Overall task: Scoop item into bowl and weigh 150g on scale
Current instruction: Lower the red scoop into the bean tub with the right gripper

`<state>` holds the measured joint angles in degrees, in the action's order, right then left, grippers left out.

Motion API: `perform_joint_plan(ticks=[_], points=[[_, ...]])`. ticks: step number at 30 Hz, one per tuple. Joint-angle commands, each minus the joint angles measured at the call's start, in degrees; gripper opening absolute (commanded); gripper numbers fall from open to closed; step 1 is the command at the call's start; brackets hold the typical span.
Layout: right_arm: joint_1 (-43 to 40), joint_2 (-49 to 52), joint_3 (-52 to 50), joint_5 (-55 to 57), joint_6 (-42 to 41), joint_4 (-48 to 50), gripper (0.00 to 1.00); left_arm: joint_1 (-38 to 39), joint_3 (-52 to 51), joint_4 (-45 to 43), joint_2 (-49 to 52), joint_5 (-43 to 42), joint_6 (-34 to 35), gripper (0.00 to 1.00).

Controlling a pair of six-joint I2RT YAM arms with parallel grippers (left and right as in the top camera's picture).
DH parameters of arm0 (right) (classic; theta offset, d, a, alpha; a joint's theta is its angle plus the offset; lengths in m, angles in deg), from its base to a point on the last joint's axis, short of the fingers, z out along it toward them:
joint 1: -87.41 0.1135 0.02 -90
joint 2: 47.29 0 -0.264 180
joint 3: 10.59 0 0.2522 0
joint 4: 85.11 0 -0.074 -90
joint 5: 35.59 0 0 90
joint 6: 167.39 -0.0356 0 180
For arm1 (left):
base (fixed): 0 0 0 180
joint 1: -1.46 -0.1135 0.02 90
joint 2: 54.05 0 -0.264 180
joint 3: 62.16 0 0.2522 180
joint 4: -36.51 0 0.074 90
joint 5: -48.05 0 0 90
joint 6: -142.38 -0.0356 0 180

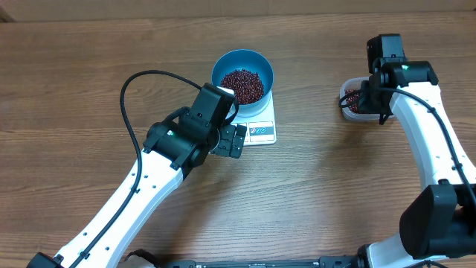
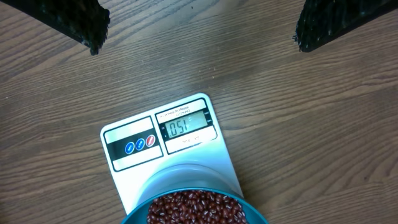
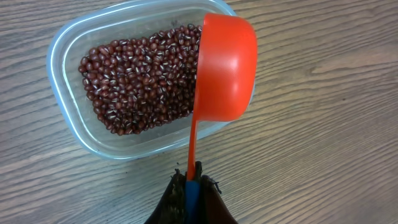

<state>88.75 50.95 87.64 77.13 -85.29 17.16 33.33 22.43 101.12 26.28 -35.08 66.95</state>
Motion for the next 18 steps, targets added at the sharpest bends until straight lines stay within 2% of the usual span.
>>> perform_joint_plan(ticks=[1,3,6,11,18], points=[[0.3,-1.7,1.5,0.0,-1.4,0.4,0.04,0.0,-0.4,-0.1,-0.4,-0.1,-0.9,1.00],[0.2,-1.7,1.5,-4.3,-2.7,0.9,0.04,0.0,-0.4,-0.1,-0.4,-0.1,-0.9,0.99],[-1.1,-1.7,1.4,-12.9,-9.6,1.7,0.04,0.0,-0.4,-0.1,-0.4,-0.1,-0.9,1.00],[-7.4,-1.7,1.3,-31.4,-17.7,3.7,0.04,0.0,-0.4,-0.1,-0.4,-0.1,-0.9,1.00],[-10.1,-1.2,0.7,-33.8,-23.9,3.9,0.04,0.0,-0.4,-0.1,-0.4,-0.1,-0.9,1.00]])
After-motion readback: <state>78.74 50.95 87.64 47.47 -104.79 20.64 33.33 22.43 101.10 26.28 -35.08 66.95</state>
